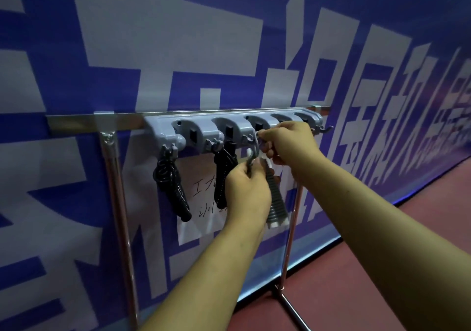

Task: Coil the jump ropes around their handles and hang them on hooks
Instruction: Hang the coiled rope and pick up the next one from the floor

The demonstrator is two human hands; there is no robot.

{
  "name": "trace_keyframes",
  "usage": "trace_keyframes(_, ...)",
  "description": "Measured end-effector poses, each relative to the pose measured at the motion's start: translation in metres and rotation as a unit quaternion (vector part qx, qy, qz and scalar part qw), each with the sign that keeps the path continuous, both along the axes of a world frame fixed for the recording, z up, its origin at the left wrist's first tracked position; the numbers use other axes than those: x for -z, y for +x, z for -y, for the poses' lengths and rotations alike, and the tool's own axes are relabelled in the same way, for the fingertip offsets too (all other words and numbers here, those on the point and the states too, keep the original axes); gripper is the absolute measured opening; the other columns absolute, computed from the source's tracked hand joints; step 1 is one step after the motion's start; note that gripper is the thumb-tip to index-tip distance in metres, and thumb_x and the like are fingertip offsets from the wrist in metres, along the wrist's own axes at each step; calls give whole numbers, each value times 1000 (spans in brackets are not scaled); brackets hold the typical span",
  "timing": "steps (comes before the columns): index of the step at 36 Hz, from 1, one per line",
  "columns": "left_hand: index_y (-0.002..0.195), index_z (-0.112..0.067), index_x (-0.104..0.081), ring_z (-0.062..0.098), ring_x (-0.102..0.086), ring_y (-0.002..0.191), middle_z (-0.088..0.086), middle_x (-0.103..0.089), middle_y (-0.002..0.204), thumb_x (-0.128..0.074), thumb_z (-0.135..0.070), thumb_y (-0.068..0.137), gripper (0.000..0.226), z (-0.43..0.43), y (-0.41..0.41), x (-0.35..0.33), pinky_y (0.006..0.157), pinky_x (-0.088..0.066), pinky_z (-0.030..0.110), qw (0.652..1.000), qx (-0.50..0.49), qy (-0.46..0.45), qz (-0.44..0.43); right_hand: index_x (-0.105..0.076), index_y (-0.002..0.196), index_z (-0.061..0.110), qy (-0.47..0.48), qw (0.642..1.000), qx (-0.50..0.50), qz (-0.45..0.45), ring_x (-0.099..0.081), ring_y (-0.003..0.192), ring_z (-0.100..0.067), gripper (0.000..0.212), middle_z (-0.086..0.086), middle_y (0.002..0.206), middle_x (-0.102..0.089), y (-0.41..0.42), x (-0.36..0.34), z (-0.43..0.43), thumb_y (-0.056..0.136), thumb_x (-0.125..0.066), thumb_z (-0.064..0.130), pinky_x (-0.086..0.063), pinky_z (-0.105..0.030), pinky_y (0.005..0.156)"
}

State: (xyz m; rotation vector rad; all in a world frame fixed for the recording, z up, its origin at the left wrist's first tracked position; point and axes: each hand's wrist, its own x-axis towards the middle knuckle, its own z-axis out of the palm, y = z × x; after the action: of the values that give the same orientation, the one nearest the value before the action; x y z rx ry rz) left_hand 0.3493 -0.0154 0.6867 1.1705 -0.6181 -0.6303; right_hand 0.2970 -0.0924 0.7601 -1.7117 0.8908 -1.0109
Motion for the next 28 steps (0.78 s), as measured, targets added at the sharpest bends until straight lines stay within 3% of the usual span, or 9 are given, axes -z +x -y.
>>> trace_keyframes(3, 96, -23, -69, 26, -74, 84, 8, -75, 90, -49, -34, 106, 25, 5, -1, 1, 80, -62, 51, 999, -16, 28, -4, -69, 98, 0, 85, 996, -28, -7, -49, 52, -13, 12, -4, 63, -57, 3, -7, 3, 94, -62, 8, -40, -25, 52)
trace_keyframes(5, 95, -21, -69, 27, -74, 85, 9, -76, 89, -49, -34, 105, 26, 8, 0, 4, 80, -62, 50, 999, -14, 43, -21, -64, 89, 8, 149, 987, -44, -28, -47, 50, -12, 9, -1, 60, -54, 5, -10, 5, 95, -58, 12, -39, -25, 52)
trace_keyframes(10, 97, -21, -72, 30, -73, 86, 11, -75, 89, -50, -34, 105, 27, 11, 5, 16, 79, -60, 48, 997, -18, 69, -13, -48, 66, 21, 239, 968, -66, -45, -43, 52, -11, 33, 3, 58, -47, 9, -5, 12, 98, -53, 20, -38, -25, 58)
trace_keyframes(15, 97, -20, -69, 29, -72, 80, 8, -72, 84, -50, -43, 103, 30, 11, 17, 21, 72, -62, 50, 992, -15, 128, 15, -52, 75, 21, 209, 973, -80, -64, -45, 54, -11, 25, 3, 61, -49, 4, 2, 12, 99, -53, 22, -38, -25, 58)
trace_keyframes(16, 100, -18, -68, 27, -70, 80, 8, -71, 87, -50, -42, 103, 31, 11, 18, 23, 71, -61, 45, 990, -12, 143, 20, -52, 77, 21, 198, 975, -80, -67, -46, 55, -12, 21, 2, 62, -50, 1, 3, 10, 98, -53, 22, -38, -26, 58)
trace_keyframes(18, 110, -13, -67, 20, -63, 78, 8, -70, 93, -52, -40, 102, 32, 9, 16, 29, 68, -50, 32, 984, -9, 177, 35, -55, 87, 18, 178, 979, -77, -62, -49, 59, -13, 11, 0, 68, -54, -7, 6, 5, 97, -54, 22, -41, -28, 59)
trace_keyframes(22, 135, -9, -56, 15, -51, 76, 5, -61, 104, -58, -29, 100, 40, -3, -2, 50, 77, -41, 31, 975, 2, 222, 12, -62, 101, 13, 139, 987, -59, -61, -57, 66, -17, 11, -4, 78, -61, -37, 17, -12, 96, -57, 22, -47, -31, 62)
trace_keyframes(25, 124, -6, -59, 19, -54, 75, 6, -60, 91, -59, -25, 98, 31, -15, -24, 56, 76, -47, 32, 969, 46, 243, -18, -64, 111, 8, 123, 990, -31, -58, -59, 65, -18, 21, -5, 77, -64, -71, 30, -24, 97, -58, 22, -49, -32, 63)
trace_keyframes(28, 99, -7, -66, 25, -61, 74, 9, -62, 80, -60, -22, 95, 17, -19, -55, 63, 67, -47, 33, 966, 105, 237, 15, -64, 110, 7, 117, 991, -3, -62, -60, 66, -19, 20, -6, 79, -64, -115, 47, -35, 97, -60, 22, -49, -31, 60)
